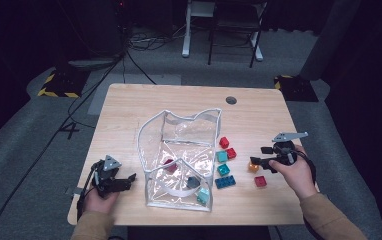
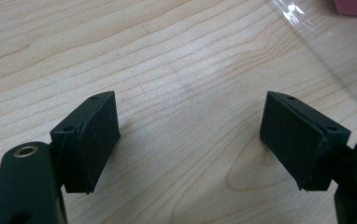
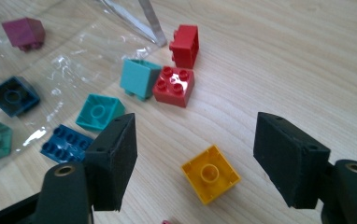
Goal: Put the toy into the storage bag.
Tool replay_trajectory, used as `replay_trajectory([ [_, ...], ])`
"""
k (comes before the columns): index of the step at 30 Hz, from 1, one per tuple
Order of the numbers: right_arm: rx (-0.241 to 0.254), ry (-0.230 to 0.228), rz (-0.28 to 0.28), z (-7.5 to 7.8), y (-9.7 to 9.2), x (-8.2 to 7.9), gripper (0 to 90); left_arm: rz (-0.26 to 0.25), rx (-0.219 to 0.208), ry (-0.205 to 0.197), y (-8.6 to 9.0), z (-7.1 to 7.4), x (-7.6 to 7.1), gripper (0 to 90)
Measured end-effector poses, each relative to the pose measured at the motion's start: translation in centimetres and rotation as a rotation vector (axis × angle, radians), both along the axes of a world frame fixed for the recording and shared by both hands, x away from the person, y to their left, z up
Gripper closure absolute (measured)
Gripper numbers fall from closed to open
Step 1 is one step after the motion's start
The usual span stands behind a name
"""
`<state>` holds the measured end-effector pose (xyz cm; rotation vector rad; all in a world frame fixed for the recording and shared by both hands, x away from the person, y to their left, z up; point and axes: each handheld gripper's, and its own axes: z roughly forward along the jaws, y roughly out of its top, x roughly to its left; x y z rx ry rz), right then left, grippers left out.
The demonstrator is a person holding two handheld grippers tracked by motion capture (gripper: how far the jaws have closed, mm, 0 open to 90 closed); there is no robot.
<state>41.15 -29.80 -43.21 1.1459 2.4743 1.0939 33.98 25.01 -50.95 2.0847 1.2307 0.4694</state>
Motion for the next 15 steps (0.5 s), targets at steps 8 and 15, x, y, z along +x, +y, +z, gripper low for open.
replay_trajectory([
  [8, -0.030, 0.038, -0.005, -2.2, -0.4, 0.5, 33.6, 0.000, 0.001, 0.000, 0.0, 0.0, 0.0, 20.2],
  [15, -0.057, 0.061, -0.006, -3.8, -0.4, 0.9, 35.7, 0.000, 0.000, 0.000, 0.0, 0.0, 0.0, 20.2],
])
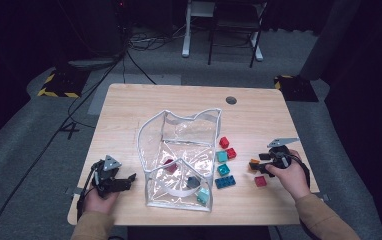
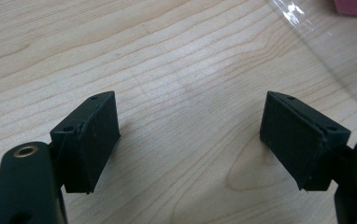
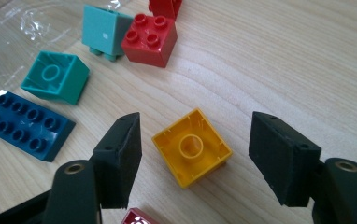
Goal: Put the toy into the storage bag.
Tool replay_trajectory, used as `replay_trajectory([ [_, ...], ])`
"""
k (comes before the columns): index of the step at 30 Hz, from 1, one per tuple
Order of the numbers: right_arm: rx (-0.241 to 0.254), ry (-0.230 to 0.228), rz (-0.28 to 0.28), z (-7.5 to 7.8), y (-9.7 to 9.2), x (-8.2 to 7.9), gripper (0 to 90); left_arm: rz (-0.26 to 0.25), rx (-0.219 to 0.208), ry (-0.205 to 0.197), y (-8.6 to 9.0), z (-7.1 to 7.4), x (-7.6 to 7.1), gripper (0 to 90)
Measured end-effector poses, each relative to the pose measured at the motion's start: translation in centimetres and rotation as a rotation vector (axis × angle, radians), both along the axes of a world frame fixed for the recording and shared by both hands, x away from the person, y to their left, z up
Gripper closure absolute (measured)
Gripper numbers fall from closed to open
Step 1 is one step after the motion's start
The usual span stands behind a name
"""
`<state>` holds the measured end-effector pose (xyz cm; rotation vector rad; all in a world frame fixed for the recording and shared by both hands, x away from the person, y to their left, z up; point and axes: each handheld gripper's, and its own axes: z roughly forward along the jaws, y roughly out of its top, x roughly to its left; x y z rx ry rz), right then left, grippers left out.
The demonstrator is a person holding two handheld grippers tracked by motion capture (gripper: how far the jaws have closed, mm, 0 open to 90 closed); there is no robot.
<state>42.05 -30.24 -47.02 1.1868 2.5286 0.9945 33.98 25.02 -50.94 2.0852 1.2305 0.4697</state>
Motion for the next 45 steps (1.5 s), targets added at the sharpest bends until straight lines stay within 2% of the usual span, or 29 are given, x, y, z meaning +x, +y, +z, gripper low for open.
replay_trajectory([
  [5, -0.021, 0.002, 0.005, -0.8, 0.0, 0.1, 39.5, -0.001, 0.001, 0.000, 0.0, 0.0, 0.0, 20.1],
  [8, -0.043, 0.007, 0.022, -1.1, 0.1, 0.1, 48.4, 0.000, 0.000, 0.000, 0.0, 0.0, 0.0, 20.2],
  [13, -0.094, -0.028, 0.025, -0.8, 0.6, 0.0, 50.8, 0.000, 0.001, -0.001, 0.0, 0.0, 0.0, 20.2],
  [21, -0.064, -0.037, 0.019, 0.0, 0.9, -0.2, 51.5, 0.000, 0.001, -0.001, 0.0, 0.0, 0.0, 20.1],
  [29, -0.035, -0.048, 0.035, 1.8, 1.3, -0.6, 53.0, 0.000, 0.000, 0.000, 0.0, 0.0, 0.0, 20.2],
  [45, 0.008, -0.112, 0.073, 7.1, 2.6, -1.3, 59.2, 0.001, 0.002, -0.004, 0.0, 0.0, 0.0, 20.1],
])
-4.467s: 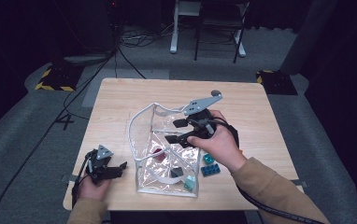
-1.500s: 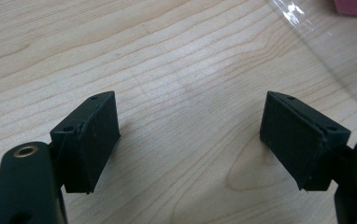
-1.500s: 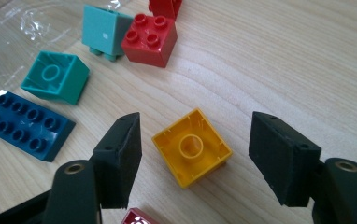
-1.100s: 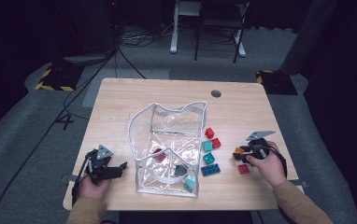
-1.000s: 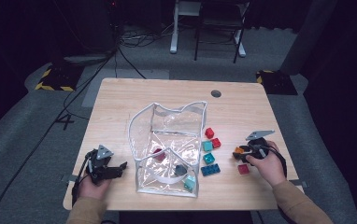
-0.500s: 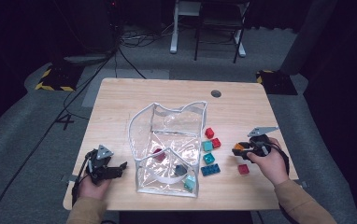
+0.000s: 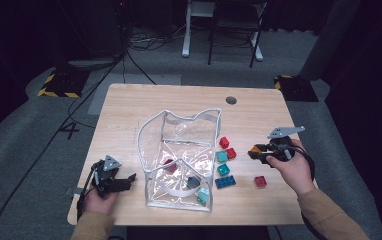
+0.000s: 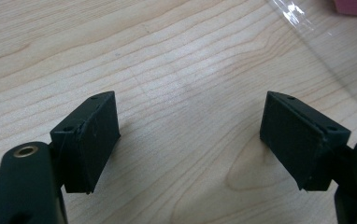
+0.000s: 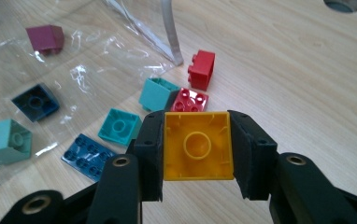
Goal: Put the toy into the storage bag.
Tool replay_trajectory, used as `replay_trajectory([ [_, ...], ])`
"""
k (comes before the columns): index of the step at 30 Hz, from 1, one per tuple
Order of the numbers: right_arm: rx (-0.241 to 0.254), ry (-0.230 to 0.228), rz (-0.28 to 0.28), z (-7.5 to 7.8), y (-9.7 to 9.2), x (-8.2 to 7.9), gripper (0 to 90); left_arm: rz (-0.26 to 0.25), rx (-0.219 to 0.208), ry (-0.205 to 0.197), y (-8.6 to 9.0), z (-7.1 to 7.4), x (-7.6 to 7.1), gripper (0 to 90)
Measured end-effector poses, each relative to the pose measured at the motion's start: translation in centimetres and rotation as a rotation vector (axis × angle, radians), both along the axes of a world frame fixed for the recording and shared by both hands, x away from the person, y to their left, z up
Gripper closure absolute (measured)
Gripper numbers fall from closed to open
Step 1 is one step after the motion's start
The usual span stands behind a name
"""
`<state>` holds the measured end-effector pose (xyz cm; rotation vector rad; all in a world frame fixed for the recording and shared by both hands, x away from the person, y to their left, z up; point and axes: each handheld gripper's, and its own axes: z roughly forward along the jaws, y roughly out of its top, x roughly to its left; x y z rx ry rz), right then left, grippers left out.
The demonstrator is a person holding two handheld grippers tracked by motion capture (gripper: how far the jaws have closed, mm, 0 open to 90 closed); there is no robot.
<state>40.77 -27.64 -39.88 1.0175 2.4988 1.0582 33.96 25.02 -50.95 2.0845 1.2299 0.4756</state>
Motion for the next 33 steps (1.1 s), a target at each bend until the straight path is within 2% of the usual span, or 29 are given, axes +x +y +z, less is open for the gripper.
replay_trajectory([
  [6, 0.010, -0.020, 0.020, 1.9, 0.7, -0.2, 59.3, 0.000, -0.002, 0.002, 0.0, 0.0, 0.0, 20.1],
  [17, 0.038, -0.081, 0.082, 6.6, 2.8, -0.8, 59.3, 0.000, -0.002, 0.006, 0.0, 0.0, -0.1, 20.1],
  [22, 0.048, -0.096, 0.101, 7.7, 3.6, -1.0, 59.3, 0.001, -0.003, 0.003, 0.0, 0.0, -0.1, 20.1],
  [23, 0.055, -0.102, 0.109, 8.3, 4.0, -1.0, 59.3, 0.001, -0.003, 0.004, 0.0, 0.0, -0.1, 20.1],
  [33, 0.106, -0.127, 0.139, 10.4, 5.5, -1.4, 59.2, 0.000, -0.003, 0.004, 0.0, 0.0, -0.1, 19.9],
])
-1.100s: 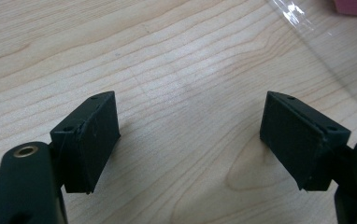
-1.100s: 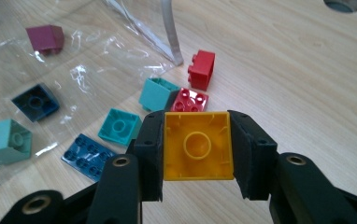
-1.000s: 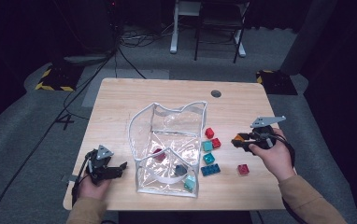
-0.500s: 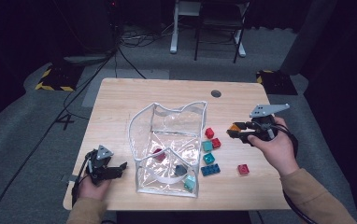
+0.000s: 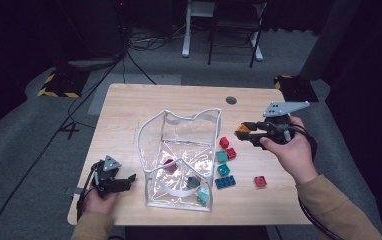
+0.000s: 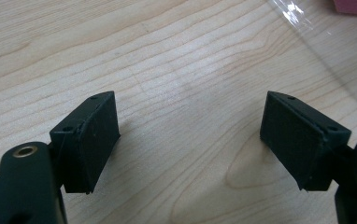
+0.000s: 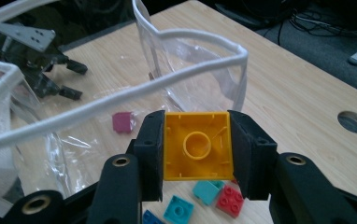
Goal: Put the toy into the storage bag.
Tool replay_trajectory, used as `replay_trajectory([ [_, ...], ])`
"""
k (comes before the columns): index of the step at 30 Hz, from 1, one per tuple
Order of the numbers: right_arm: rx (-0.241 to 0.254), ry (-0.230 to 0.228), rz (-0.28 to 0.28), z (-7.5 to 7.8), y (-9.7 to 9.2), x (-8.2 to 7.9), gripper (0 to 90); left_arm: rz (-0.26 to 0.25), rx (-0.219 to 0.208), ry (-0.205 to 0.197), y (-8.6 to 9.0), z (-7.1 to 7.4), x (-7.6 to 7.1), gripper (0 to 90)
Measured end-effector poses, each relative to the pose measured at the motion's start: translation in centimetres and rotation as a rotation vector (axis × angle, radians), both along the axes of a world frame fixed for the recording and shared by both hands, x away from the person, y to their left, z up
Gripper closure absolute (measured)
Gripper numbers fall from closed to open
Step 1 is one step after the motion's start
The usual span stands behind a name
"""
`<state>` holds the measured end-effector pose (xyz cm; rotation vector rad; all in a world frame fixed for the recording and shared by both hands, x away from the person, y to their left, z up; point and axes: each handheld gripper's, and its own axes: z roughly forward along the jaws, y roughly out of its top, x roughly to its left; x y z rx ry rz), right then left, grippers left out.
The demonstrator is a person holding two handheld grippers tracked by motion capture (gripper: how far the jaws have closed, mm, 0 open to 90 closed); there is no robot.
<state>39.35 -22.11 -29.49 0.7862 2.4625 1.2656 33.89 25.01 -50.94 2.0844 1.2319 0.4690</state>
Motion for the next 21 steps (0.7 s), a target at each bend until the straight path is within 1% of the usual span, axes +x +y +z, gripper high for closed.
replay_trajectory([
  [6, 0.035, -0.009, 0.019, 1.0, 1.0, -0.2, 59.2, -0.001, 0.000, 0.000, 0.0, 0.0, 0.0, 19.8],
  [9, 0.043, -0.012, 0.030, 1.3, 1.5, -0.2, 59.2, -0.001, 0.000, 0.000, 0.0, 0.0, 0.0, 19.8],
  [17, 0.057, -0.017, 0.076, 2.2, 3.7, -0.1, 59.2, 0.000, 0.001, 0.002, 0.0, 0.0, 0.0, 19.8],
  [21, 0.064, -0.012, 0.099, 2.5, 4.9, 0.2, 59.2, 0.002, -0.001, -0.001, 0.0, 0.0, 0.0, 19.8],
])
